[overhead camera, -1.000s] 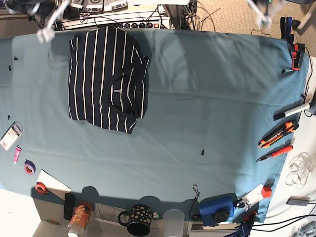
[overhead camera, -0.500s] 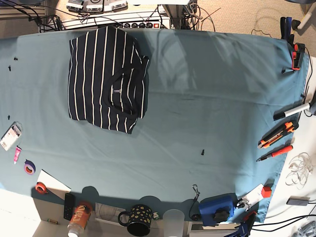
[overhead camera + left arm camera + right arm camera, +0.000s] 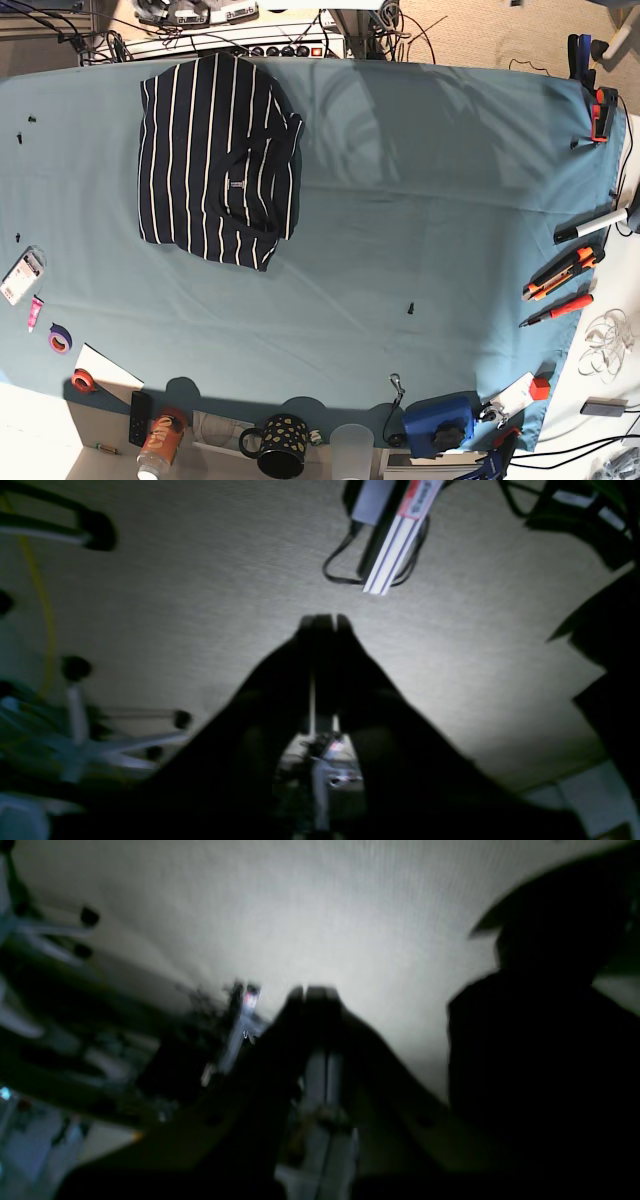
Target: Layout the t-shirt on the table in an organized manner, then fold the t-shirt properly
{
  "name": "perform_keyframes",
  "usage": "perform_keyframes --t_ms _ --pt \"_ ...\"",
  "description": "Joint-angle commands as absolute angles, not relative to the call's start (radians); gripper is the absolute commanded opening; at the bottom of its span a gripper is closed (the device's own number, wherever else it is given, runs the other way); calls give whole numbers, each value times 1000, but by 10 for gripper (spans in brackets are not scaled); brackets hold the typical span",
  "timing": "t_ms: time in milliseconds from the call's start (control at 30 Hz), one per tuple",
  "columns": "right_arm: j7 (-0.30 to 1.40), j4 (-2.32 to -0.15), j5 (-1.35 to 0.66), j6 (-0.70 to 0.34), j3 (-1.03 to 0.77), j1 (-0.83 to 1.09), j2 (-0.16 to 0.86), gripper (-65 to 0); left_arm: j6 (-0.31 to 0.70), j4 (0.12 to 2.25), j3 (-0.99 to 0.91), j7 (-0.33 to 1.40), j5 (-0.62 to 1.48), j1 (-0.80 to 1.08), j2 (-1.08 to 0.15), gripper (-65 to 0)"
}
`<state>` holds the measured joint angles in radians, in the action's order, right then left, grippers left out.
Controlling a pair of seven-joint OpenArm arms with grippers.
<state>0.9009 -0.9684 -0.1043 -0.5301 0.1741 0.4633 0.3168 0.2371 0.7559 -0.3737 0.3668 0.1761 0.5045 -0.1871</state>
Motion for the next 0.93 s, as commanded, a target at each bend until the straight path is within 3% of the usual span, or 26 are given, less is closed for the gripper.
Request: perform_keyframes --t_ms 0,200,400,567,900 --pt "868 -928 -94 -534 199 449 330 -650 237 708 -376 339 175 505 -194 -650" --pt "516 -739 70 -514 339 315 329 -650 221 488 -376 50 102 416 -173 -650" --pt "184 -659 186 -337 373 282 324 -650 223 476 -376 46 44 374 -148 -650" --pt "162 -652 196 -233 373 280 325 -650 220 482 -376 43 45 368 -147 -650" --pt "153 -653 195 -231 373 274 324 -650 223 522 -376 43 118 368 -147 -650"
